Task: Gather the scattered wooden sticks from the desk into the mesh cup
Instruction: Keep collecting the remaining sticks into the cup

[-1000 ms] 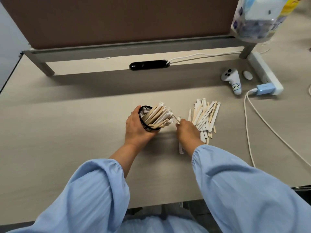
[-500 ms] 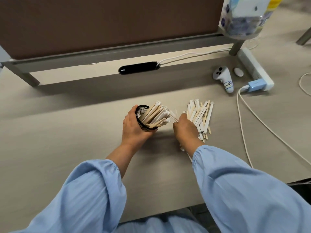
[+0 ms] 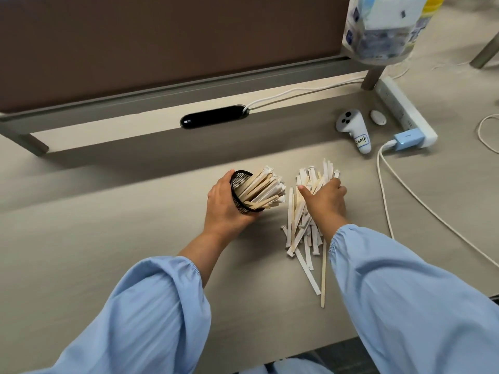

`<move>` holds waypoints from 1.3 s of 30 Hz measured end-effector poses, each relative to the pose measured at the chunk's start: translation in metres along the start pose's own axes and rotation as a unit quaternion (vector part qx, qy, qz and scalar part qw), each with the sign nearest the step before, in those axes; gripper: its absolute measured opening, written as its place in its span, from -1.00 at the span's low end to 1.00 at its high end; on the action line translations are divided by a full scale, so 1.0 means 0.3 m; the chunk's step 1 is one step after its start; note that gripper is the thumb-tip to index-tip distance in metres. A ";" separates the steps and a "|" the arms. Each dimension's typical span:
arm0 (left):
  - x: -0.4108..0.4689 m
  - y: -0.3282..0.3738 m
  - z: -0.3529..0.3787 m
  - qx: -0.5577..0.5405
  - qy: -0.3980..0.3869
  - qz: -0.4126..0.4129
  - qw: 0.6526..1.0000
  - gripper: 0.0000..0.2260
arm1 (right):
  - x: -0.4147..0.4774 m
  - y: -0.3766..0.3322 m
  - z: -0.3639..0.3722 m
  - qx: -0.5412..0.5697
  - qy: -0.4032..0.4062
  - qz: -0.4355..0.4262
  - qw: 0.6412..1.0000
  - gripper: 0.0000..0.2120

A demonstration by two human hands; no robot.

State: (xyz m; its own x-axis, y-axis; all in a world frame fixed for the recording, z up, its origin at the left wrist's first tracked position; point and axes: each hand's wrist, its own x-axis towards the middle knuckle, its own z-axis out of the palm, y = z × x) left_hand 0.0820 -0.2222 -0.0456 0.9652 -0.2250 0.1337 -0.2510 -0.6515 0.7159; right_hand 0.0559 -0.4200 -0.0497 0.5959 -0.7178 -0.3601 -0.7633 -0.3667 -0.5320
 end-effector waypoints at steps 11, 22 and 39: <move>0.113 0.046 0.070 0.003 -0.021 0.012 1.000 -0.13 | 0.079 0.023 0.022 -0.077 -0.043 0.028 0.996 -0.15; 0.150 0.075 0.124 0.006 -0.025 0.025 0.999 -0.12 | 0.128 -0.022 0.007 -0.099 -0.107 -0.007 0.989 -0.69; 0.118 0.076 0.095 -0.008 -0.021 -0.007 1.000 -0.12 | 0.131 -0.110 -0.154 0.455 -0.002 -0.056 0.889 -0.82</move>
State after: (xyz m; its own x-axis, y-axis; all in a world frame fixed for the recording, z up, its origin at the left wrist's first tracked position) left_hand 0.1083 -0.2657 -0.0441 0.9645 -0.2466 0.0942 -0.2356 -0.6432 0.7285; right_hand 0.0929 -0.4636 -0.0109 0.6574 -0.7043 -0.2678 -0.1830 0.1955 -0.9635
